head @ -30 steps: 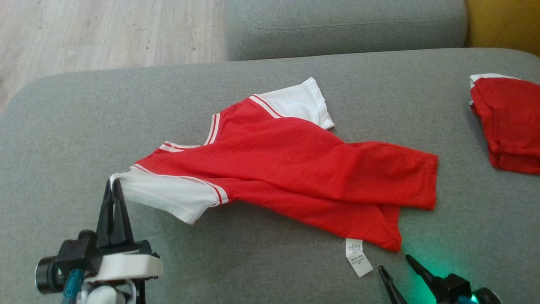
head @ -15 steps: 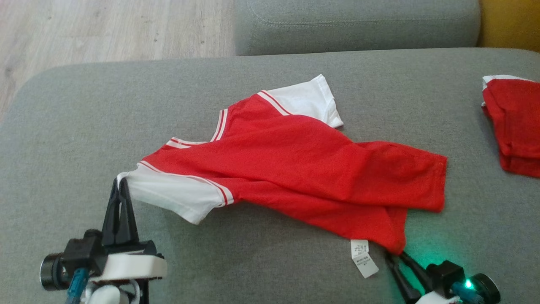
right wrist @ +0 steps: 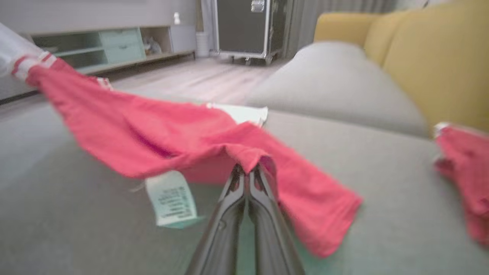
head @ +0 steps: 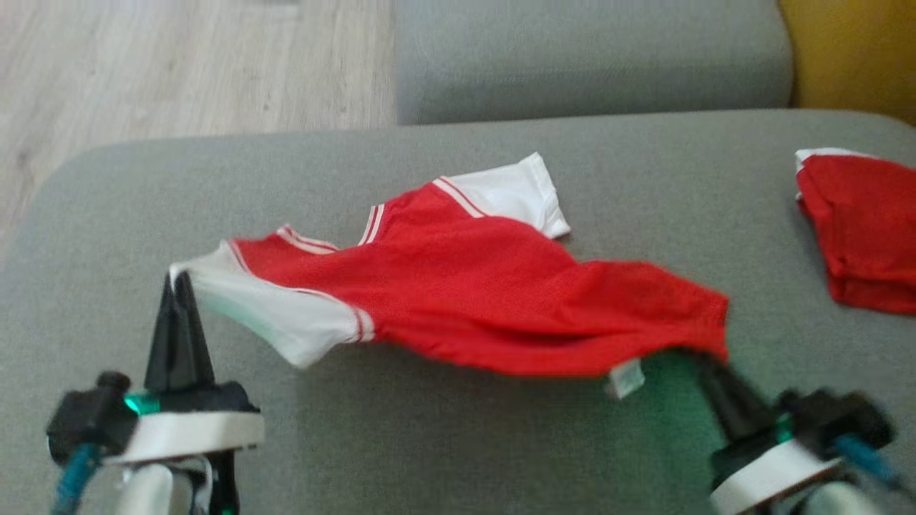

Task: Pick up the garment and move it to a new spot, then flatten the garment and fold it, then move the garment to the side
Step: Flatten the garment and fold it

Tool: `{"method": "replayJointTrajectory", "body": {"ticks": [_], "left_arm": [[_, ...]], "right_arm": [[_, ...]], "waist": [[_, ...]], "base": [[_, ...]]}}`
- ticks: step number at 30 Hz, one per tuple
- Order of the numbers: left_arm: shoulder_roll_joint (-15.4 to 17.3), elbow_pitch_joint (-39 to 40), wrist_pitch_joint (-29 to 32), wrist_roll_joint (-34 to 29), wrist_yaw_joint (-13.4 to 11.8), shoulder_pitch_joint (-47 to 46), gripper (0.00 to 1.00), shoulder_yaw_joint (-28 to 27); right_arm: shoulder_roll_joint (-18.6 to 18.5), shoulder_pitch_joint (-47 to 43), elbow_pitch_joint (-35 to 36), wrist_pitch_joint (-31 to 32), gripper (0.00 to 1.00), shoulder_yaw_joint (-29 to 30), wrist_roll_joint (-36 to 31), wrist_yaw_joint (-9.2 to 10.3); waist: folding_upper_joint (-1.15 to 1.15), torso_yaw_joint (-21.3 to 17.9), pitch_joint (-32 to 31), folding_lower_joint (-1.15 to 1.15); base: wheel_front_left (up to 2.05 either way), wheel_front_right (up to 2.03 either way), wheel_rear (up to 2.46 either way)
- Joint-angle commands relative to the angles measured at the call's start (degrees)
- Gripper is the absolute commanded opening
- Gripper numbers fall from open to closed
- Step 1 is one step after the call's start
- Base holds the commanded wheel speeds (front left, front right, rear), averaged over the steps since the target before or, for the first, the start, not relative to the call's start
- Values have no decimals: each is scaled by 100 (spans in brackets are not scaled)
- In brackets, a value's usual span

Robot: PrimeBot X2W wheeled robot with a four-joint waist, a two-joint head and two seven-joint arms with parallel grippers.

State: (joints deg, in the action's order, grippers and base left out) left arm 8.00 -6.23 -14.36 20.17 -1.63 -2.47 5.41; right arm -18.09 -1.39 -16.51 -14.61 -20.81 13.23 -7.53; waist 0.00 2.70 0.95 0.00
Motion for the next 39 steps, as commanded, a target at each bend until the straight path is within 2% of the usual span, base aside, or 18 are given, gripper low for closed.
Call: {"method": "replayJointTrajectory", "body": {"ticks": [1, 5, 9, 13, 16, 18, 22, 25, 28, 31, 39], "left_arm": [[119, 363, 66, 137, 87, -433, 0, -264], [145, 829, 366, 547, 340, -853, 0, -293], [161, 1164, 665, 955, 562, -1618, 0, -263], [106, 1294, 878, 1370, 660, -2574, 0, -279], [79, 1096, 1039, 1602, 688, -3349, 0, -296], [90, 736, 1154, 1652, 674, -3870, 0, -295], [187, -342, 1364, 1614, 638, -4884, 0, -252], [245, -1070, 1375, 1491, 662, -5671, 0, -146], [180, -1937, 1009, 1305, 693, -6602, 0, -41], [96, -2495, 649, 1216, 744, -7225, 0, 43], [-91, -3235, 42, 1330, 885, -8255, 0, 189]], "right_arm": [[-259, 67, 478, -39, 0, 157, 64, 4], [-656, 269, 1370, -39, 0, 628, 196, 4], [-1038, 738, 1949, 29, 0, 987, 453, 4], [-1422, 1458, 2220, 270, 0, 1213, 540, 4], [-1619, 2152, 2147, 491, 0, 1240, 531, 4], [-1654, 2669, 1922, 666, 0, 1152, 640, 4], [-1487, 3865, 1077, 986, 0, 752, 1006, 4], [-1463, 4847, 414, 1073, 0, 285, 1166, 4], [-1393, 5995, -470, 876, 0, -98, 1373, 4], [-1410, 6700, -988, 632, 0, -336, 1381, 4], [-1667, 7753, -1797, 73, 0, -601, 1400, 4]], "waist": [[0, -44, -160, 0], [0, -49, -322, 0], [0, -47, -444, 0], [0, -59, -466, 0], [0, -81, -408, 0], [0, -92, -320, 0], [0, -165, -1, 0], [0, -199, 533, 0], [0, -161, 1153, 0], [0, -128, 1540, 0], [0, 36, 2135, 0]], "base": [[0, 0, 0], [0, 0, 0], [0, 0, 0], [0, 0, 0], [0, 0, 0], [0, 0, 0], [0, 0, 0], [0, 0, 0], [0, 0, 0], [0, 0, 0], [0, 0, 0]]}}
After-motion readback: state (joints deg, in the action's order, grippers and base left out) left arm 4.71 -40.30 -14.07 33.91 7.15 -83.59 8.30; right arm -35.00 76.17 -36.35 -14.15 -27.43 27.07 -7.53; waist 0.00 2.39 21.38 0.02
